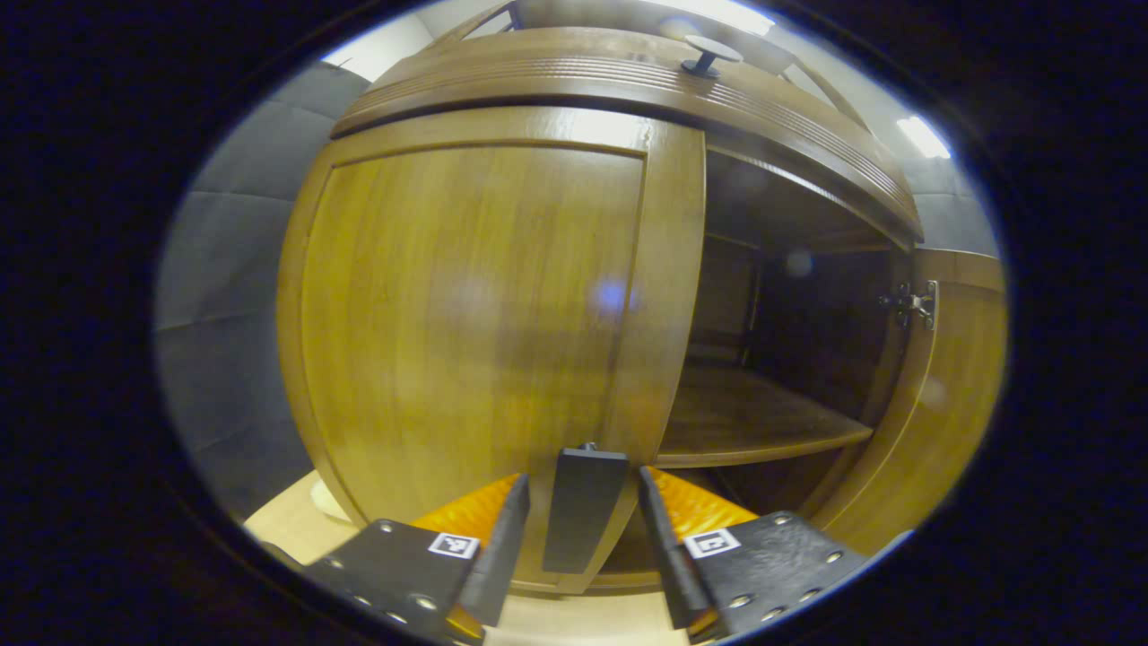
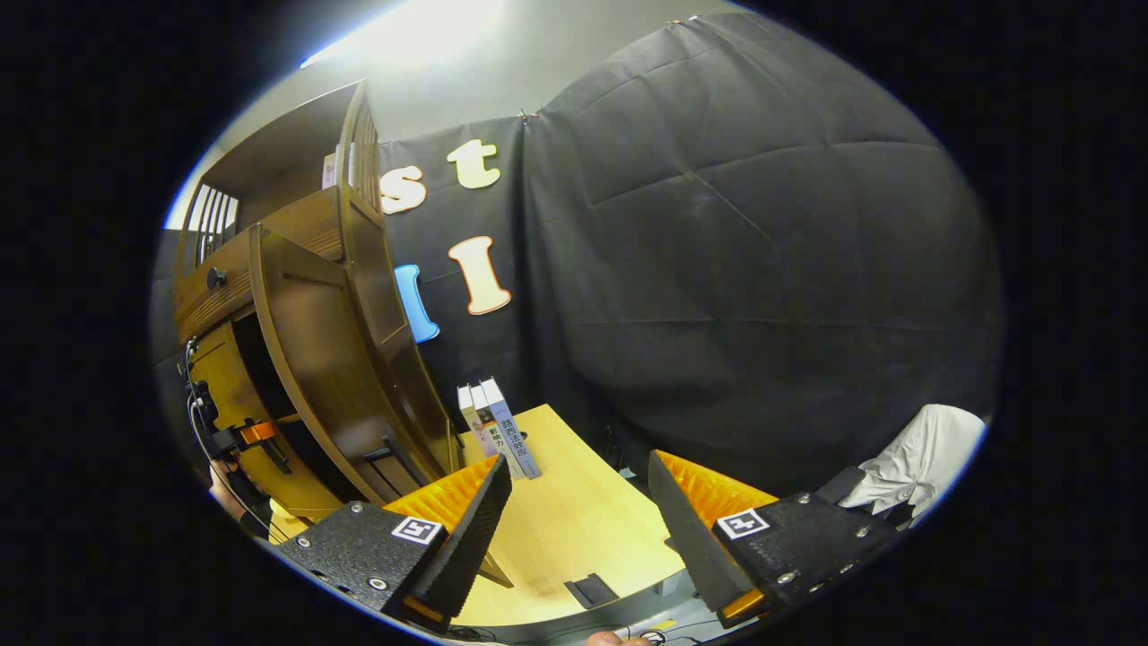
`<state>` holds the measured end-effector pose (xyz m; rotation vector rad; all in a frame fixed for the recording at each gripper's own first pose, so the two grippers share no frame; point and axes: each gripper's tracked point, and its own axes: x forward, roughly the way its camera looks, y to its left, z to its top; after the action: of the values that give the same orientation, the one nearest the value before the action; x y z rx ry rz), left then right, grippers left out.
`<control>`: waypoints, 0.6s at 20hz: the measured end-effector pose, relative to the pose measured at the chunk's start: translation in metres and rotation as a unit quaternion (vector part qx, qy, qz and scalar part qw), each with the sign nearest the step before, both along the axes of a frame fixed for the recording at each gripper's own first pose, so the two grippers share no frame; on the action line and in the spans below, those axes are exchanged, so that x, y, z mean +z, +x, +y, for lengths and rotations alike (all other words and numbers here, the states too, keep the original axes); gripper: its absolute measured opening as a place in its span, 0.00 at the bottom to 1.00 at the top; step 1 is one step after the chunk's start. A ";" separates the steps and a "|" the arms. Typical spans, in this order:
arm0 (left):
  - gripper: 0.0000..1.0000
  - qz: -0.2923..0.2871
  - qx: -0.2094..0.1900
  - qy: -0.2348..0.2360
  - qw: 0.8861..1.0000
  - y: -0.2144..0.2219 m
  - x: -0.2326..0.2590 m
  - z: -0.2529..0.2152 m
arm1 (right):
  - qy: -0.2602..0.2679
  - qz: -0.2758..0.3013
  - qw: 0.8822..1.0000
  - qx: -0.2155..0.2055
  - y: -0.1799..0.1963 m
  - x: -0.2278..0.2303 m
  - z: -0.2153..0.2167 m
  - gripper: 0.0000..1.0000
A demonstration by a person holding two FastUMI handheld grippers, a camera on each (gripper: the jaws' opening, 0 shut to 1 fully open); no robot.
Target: Open the right door of the double-door shoe cabinet with the right hand, and open the left door with the left hand.
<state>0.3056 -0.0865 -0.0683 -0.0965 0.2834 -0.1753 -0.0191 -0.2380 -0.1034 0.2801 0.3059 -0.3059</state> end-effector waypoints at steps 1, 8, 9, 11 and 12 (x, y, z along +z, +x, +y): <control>0.43 -0.002 0.004 0.000 1.000 -0.001 0.000 0.001 | 0.002 0.002 1.000 -0.005 0.000 -0.001 -0.001 0.91; 0.16 -0.014 0.001 0.024 1.000 -0.003 -0.002 0.003 | 0.002 -0.004 1.000 -0.013 0.005 0.000 0.000 0.95; 0.23 -0.014 0.003 0.023 1.000 -0.005 -0.002 0.004 | 0.001 -0.006 1.000 -0.013 0.006 0.002 0.000 0.95; 0.29 -0.019 0.003 0.028 0.999 -0.008 -0.001 0.006 | 0.003 -0.008 1.000 -0.010 0.008 0.003 0.004 0.95; 0.29 -0.019 0.003 0.029 0.999 -0.012 -0.001 0.007 | 0.006 -0.008 1.000 -0.008 0.008 0.002 0.006 0.95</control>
<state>0.2933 -0.0800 -0.0698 -0.0370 0.2497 -0.1622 -0.0107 -0.2320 -0.1010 0.2969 0.2905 -0.3176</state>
